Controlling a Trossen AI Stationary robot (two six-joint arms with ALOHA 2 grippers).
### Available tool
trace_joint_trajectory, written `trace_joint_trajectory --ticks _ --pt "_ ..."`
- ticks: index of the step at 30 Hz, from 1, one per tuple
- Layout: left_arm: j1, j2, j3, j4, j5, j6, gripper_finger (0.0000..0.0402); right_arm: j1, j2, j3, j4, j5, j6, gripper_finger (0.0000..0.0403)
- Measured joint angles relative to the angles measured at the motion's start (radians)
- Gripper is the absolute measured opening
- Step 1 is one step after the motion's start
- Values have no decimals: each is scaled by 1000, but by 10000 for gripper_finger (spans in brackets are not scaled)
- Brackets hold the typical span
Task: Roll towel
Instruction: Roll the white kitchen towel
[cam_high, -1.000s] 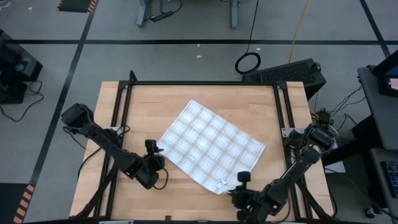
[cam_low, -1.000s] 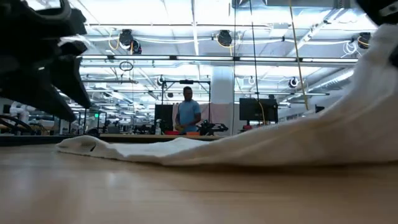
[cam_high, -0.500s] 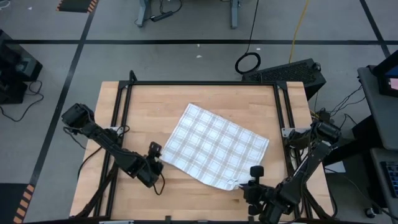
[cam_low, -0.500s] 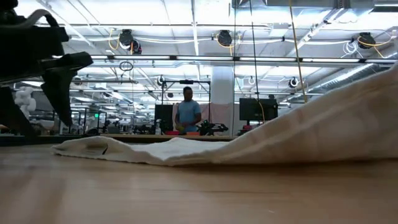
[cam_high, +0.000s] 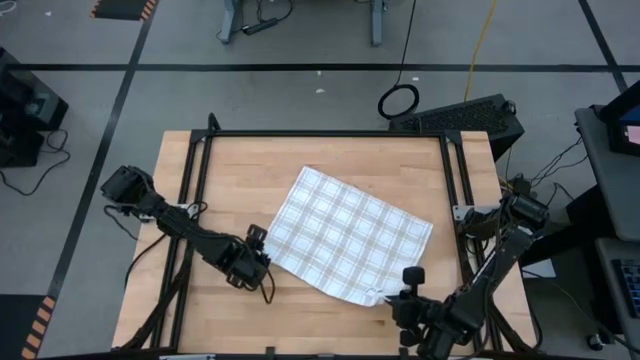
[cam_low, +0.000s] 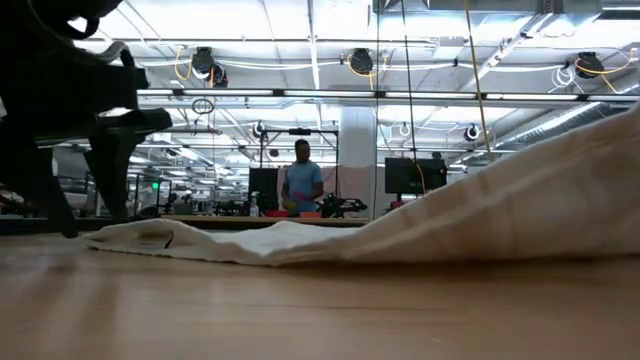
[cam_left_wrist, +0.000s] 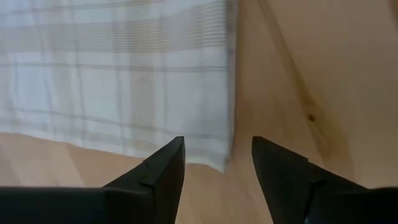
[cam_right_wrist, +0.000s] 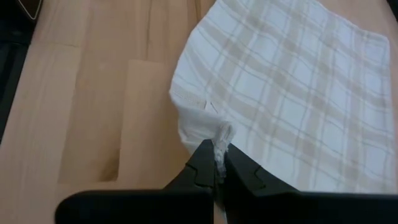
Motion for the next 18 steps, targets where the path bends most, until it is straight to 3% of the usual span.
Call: trace_joint_trajectory --ticks 14,18 --pt "-2 88 4 54 -27 -14 189 5 0 0 1 12 0 0" --pt "-2 89 3 56 -42 -25 170 5 1 0 1 19 -1 0"
